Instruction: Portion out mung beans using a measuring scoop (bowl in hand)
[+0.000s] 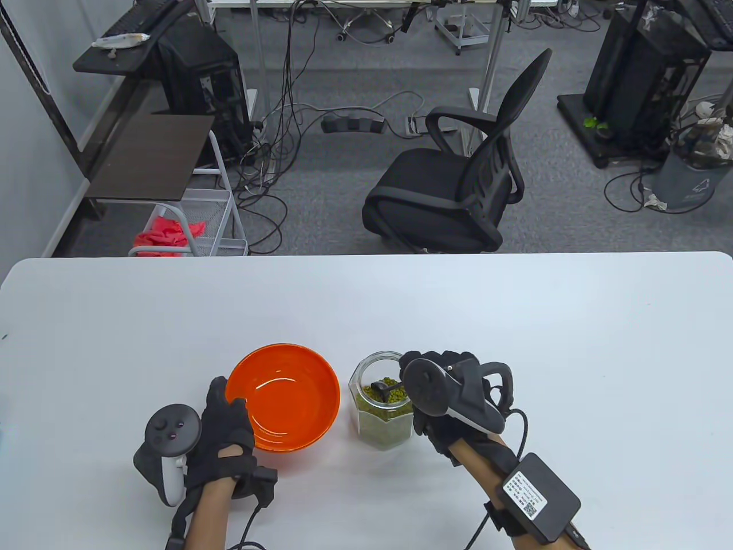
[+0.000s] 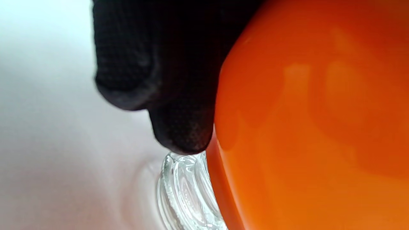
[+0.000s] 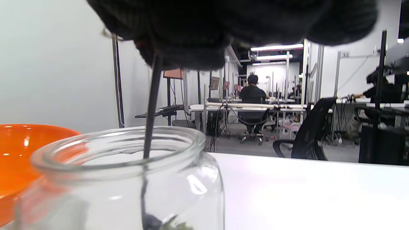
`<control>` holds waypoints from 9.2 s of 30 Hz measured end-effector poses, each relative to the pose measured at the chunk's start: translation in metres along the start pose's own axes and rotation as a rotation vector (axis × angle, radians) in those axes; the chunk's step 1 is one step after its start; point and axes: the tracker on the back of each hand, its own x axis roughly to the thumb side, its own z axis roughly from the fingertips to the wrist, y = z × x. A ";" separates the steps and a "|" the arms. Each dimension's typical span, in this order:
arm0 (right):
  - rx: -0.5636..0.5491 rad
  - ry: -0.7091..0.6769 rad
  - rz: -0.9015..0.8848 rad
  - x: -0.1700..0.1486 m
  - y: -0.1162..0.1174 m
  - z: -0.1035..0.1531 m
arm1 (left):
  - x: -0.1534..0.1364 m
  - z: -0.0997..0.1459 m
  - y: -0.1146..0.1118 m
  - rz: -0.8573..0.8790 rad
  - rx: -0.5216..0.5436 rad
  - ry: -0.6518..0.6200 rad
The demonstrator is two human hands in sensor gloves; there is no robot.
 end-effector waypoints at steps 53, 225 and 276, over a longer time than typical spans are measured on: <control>-0.049 0.461 -1.088 -0.132 -0.006 0.046 | -0.002 0.001 0.003 0.015 -0.007 -0.002; -0.011 0.523 -1.008 -0.109 0.033 0.028 | -0.001 0.001 0.004 0.031 -0.016 -0.007; 0.069 0.236 -1.214 -0.031 0.027 0.027 | 0.000 0.002 0.002 0.029 -0.026 -0.008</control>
